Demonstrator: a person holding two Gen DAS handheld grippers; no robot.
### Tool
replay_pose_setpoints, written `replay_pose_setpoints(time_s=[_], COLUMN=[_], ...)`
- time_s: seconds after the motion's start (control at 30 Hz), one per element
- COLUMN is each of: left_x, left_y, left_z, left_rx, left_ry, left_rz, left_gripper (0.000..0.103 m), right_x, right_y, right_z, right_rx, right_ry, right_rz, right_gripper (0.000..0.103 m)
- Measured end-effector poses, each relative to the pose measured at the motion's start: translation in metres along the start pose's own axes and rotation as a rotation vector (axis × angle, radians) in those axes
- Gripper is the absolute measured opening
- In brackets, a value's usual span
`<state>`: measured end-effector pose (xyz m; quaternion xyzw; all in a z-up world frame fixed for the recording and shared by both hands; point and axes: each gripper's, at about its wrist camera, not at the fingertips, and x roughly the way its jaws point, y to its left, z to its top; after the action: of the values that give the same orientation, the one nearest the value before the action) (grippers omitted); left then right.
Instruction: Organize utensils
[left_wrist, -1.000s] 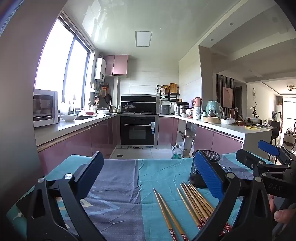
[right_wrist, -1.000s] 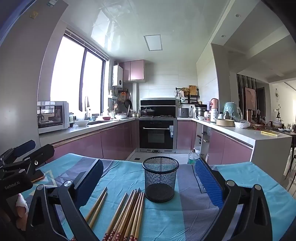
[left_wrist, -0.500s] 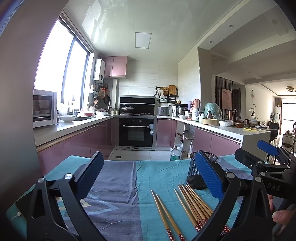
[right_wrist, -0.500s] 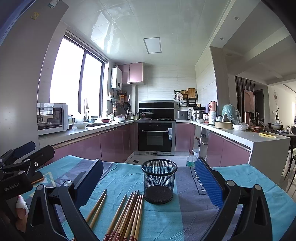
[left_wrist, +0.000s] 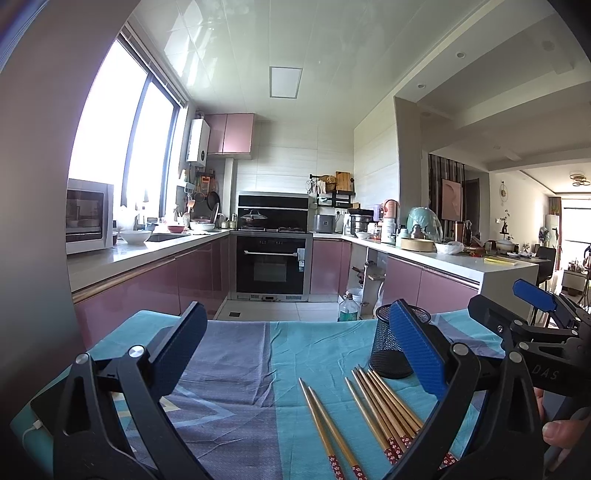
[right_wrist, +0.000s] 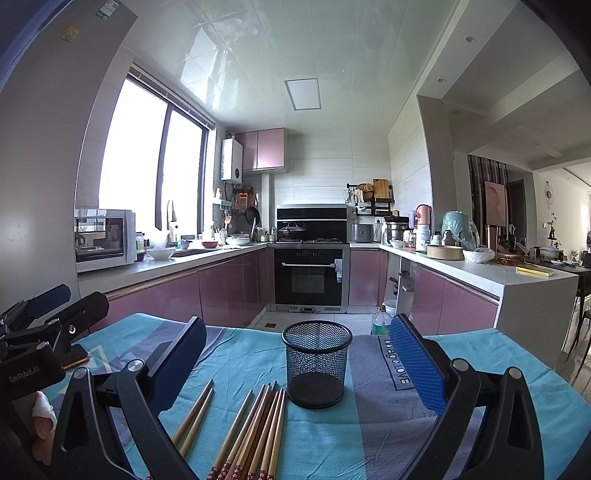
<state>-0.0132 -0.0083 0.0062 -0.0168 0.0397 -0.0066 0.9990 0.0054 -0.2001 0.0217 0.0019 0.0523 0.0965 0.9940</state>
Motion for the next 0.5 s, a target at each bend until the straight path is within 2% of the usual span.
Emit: replay_pose_setpoints(time_s=[0.5], left_x=[-0.0011], left_y=[-0.0015], left_z=[-0.0001], left_rx=[0.003], left_ry=[-0.002], left_rz=[-0.007], left_gripper=[0.097], right_x=[-0.0016], right_y=[-0.0029], right_z=[-0.0023], right_rx=[0.010], right_ry=[-0.010], right_rz=[-0.002], right_gripper=[0.096])
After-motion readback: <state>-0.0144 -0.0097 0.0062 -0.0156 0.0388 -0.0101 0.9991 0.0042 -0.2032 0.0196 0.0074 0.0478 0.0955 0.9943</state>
